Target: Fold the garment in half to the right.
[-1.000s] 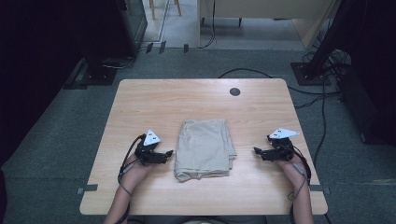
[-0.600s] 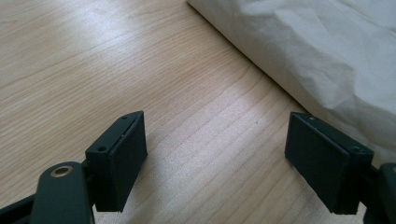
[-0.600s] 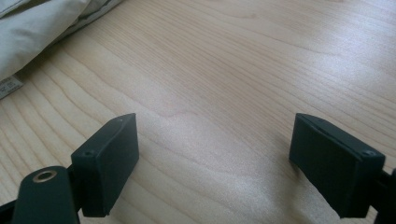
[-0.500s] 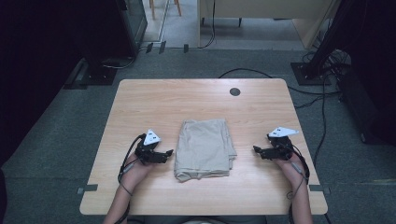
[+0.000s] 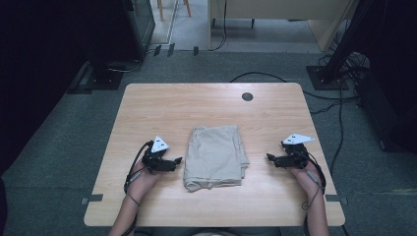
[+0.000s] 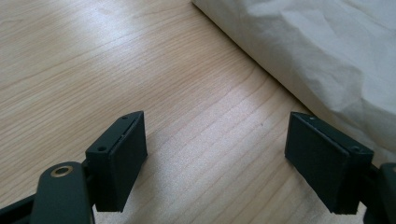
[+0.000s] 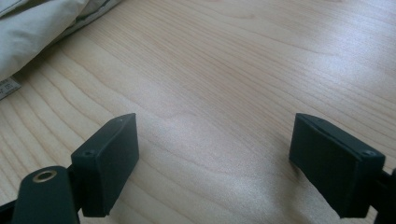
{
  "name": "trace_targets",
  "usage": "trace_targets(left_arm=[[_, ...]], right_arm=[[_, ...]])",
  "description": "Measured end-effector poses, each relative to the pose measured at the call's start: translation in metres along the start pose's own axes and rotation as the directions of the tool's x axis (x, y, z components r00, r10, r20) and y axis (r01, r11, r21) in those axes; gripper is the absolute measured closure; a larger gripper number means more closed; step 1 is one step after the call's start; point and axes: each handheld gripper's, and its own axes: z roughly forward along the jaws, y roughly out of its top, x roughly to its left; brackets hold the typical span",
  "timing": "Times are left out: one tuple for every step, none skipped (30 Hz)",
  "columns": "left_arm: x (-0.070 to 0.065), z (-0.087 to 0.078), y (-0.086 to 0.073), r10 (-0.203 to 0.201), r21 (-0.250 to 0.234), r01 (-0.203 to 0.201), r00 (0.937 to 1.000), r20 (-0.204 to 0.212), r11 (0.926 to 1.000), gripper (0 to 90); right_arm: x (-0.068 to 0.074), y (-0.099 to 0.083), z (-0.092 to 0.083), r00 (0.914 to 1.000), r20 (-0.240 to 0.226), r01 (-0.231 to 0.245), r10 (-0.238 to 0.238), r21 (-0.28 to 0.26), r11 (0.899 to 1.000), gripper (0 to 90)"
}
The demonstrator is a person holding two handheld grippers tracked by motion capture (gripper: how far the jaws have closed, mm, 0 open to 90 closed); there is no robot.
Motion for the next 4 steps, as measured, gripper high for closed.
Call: trace_targets(left_arm=[[0.0,0.0,0.0,0.0,0.0,0.0,1.0,0.0,1.0,20.9],[0.0,0.0,0.0,-0.001,0.0,0.001,1.0,0.0,1.0,20.9],[0.0,0.0,0.0,0.0,0.0,0.0,1.0,-0.001,1.0,20.9],[0.0,0.0,0.0,-0.001,0.0,0.001,1.0,-0.001,1.0,20.9]], right_arm=[[0.0,0.0,0.0,1.0,0.0,0.0,0.0,0.0,1.0,15.3],[0.0,0.0,0.0,1.0,0.0,0.0,0.0,0.0,1.0,15.3],[0.0,0.0,0.0,1.0,0.0,0.0,0.0,0.0,1.0,15.3],[0.0,0.0,0.0,1.0,0.0,0.0,0.0,0.0,1.0,15.3]])
